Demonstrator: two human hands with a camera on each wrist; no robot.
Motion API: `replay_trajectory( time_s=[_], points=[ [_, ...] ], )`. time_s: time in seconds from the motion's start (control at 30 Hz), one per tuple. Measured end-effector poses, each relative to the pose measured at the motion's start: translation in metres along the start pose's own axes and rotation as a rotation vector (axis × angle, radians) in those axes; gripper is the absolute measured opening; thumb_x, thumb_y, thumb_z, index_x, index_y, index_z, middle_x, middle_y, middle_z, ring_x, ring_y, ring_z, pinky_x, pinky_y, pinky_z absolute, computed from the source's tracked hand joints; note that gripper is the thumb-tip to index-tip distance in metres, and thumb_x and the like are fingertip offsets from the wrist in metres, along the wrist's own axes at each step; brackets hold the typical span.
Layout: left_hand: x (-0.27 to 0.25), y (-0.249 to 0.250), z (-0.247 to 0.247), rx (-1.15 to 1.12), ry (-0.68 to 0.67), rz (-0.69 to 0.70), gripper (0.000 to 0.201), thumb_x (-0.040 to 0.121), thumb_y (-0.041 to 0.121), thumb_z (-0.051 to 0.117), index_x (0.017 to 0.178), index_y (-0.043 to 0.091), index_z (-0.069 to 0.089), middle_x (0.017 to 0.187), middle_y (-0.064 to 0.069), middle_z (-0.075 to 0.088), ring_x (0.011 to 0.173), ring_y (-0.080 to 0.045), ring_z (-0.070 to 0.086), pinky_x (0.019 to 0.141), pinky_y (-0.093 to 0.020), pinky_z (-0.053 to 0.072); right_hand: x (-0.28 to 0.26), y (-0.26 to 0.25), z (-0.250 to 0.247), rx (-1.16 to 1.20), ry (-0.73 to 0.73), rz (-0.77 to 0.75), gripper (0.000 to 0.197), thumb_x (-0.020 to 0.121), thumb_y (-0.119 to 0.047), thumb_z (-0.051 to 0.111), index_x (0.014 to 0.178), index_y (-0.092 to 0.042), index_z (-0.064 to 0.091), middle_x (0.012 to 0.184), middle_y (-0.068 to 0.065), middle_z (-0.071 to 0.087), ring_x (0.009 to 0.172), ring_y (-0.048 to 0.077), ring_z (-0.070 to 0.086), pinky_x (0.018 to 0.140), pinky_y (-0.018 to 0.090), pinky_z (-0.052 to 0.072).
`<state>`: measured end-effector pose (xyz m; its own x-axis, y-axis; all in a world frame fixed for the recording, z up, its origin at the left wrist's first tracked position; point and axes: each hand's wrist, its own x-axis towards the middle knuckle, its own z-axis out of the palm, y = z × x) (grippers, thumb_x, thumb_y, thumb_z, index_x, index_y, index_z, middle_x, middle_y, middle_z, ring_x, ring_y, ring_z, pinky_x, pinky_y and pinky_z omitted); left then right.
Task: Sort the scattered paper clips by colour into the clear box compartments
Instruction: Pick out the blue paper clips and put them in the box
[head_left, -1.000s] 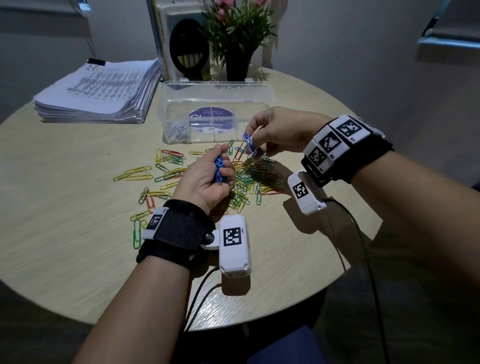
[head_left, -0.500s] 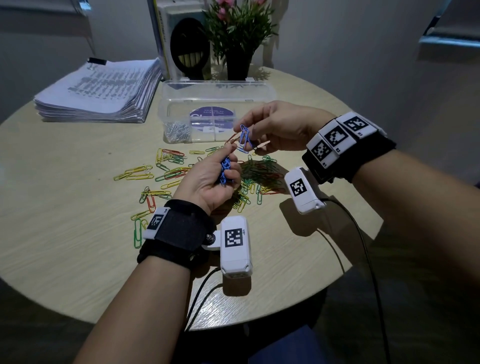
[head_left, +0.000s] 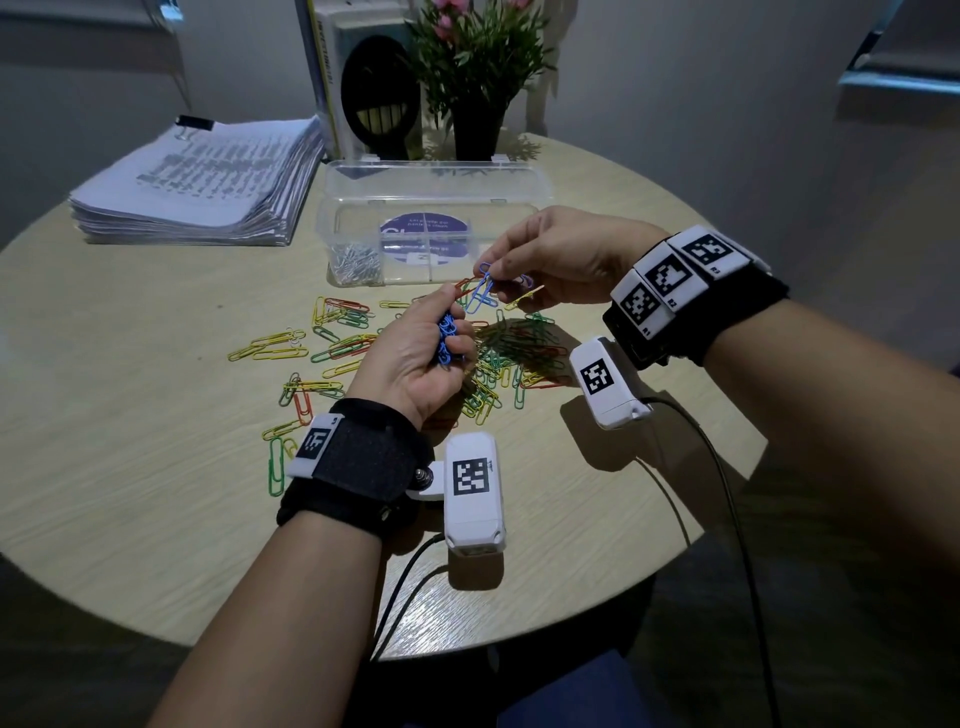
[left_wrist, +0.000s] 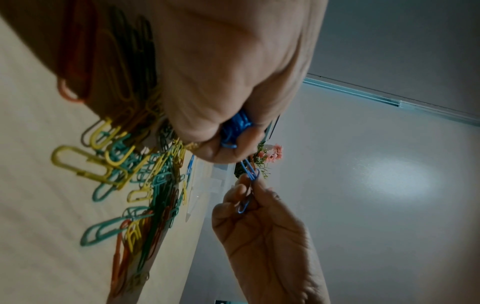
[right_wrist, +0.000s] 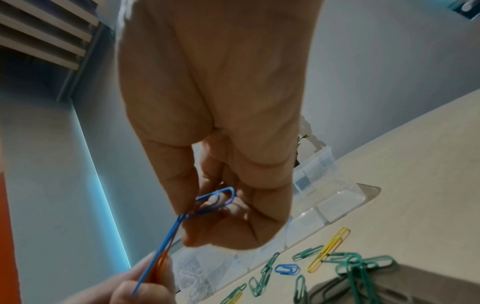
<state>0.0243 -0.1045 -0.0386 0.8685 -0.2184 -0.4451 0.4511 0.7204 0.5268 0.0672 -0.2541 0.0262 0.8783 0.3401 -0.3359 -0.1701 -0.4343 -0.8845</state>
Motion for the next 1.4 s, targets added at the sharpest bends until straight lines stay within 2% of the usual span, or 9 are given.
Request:
replay_trajectory(
  time_s=[0.13, 0.27, 0.4, 0.6, 0.83, 0.93, 1.07, 1.23, 1.4],
  points=[
    [0.001, 0.000, 0.000, 0.002, 0.010, 0.014, 0.007, 0.095, 0.018, 0.055, 0.093, 0.011, 0.052, 0.066, 0.000, 0.047, 0.044, -0.005, 0.041, 0.032, -0.012, 0.032, 0.000, 0.000, 0.002, 0.039, -0.007, 0.005, 0.017, 0.092, 0.005, 0.049, 0.089, -0.003, 0.063, 0.085, 0.018, 0.064, 0.067, 0.018, 0.064, 0.067, 0.032, 0.055],
    [0.000, -0.001, 0.000, 0.034, -0.005, 0.033, 0.007, 0.096, 0.018, 0.053, 0.099, 0.012, 0.051, 0.068, 0.000, 0.045, 0.046, -0.005, 0.039, 0.033, -0.011, 0.032, 0.004, 0.000, 0.003, 0.113, 0.079, -0.012, 0.014, 0.092, 0.006, 0.051, 0.087, -0.001, 0.062, 0.077, 0.018, 0.065, 0.064, 0.020, 0.064, 0.070, 0.037, 0.057],
    [0.000, -0.001, -0.001, 0.061, -0.009, 0.057, 0.006, 0.097, 0.017, 0.052, 0.094, 0.012, 0.053, 0.069, -0.001, 0.046, 0.047, -0.006, 0.040, 0.032, -0.012, 0.032, 0.005, -0.002, 0.003, 0.174, 0.152, -0.008, 0.012, 0.091, 0.007, 0.052, 0.087, 0.001, 0.062, 0.067, 0.017, 0.061, 0.055, 0.019, 0.061, 0.058, 0.032, 0.056],
    [-0.001, -0.002, -0.002, 0.098, -0.017, 0.081, 0.014, 0.097, 0.016, 0.051, 0.083, 0.015, 0.052, 0.068, -0.002, 0.047, 0.045, -0.006, 0.040, 0.033, -0.012, 0.031, 0.003, -0.006, -0.002, 0.103, 0.175, 0.022, 0.021, 0.095, 0.001, 0.046, 0.089, -0.004, 0.065, 0.068, 0.007, 0.057, 0.059, 0.014, 0.057, 0.066, 0.030, 0.051],
    [0.000, -0.002, -0.002, 0.160, 0.024, 0.062, 0.011, 0.097, 0.020, 0.052, 0.090, 0.011, 0.052, 0.068, 0.000, 0.047, 0.043, -0.005, 0.040, 0.033, -0.012, 0.032, 0.006, -0.002, -0.008, 0.078, 0.309, -0.009, 0.022, 0.093, 0.003, 0.048, 0.082, -0.005, 0.066, 0.071, 0.011, 0.058, 0.056, 0.015, 0.058, 0.064, 0.030, 0.048],
    [-0.001, -0.003, 0.000, 0.172, 0.020, 0.053, 0.012, 0.097, 0.020, 0.052, 0.088, 0.012, 0.052, 0.068, -0.001, 0.048, 0.045, -0.006, 0.040, 0.033, -0.012, 0.032, 0.005, 0.000, -0.007, 0.041, 0.287, -0.007, 0.019, 0.093, 0.002, 0.050, 0.085, -0.005, 0.066, 0.072, 0.009, 0.060, 0.059, 0.015, 0.059, 0.063, 0.028, 0.047],
    [-0.002, -0.001, 0.000, 0.068, 0.006, 0.020, 0.014, 0.096, 0.021, 0.052, 0.105, 0.010, 0.055, 0.069, -0.002, 0.049, 0.050, -0.007, 0.042, 0.035, -0.012, 0.036, 0.003, -0.001, -0.001, -0.005, 0.227, -0.031, 0.010, 0.092, -0.003, 0.058, 0.090, -0.006, 0.067, 0.073, 0.007, 0.063, 0.060, 0.013, 0.059, 0.059, 0.025, 0.046],
    [-0.001, 0.001, 0.001, -0.019, 0.023, -0.009, 0.032, 0.103, 0.029, 0.035, 0.089, 0.008, 0.056, 0.074, -0.008, 0.051, 0.060, -0.014, 0.047, 0.041, -0.014, 0.041, 0.005, -0.012, 0.015, -0.183, 0.182, -0.160, 0.008, 0.088, -0.005, 0.063, 0.082, -0.009, 0.066, 0.072, 0.006, 0.064, 0.057, 0.011, 0.056, 0.050, 0.020, 0.039],
    [-0.002, 0.002, 0.003, -0.052, 0.024, -0.028, 0.039, 0.102, 0.035, 0.030, 0.086, 0.010, 0.054, 0.081, -0.010, 0.053, 0.067, -0.016, 0.048, 0.044, -0.016, 0.039, 0.006, -0.019, 0.032, -0.312, 0.127, -0.194, 0.009, 0.092, -0.005, 0.058, 0.094, -0.003, 0.067, 0.082, 0.011, 0.069, 0.069, 0.017, 0.065, 0.057, 0.022, 0.050]
  ],
)
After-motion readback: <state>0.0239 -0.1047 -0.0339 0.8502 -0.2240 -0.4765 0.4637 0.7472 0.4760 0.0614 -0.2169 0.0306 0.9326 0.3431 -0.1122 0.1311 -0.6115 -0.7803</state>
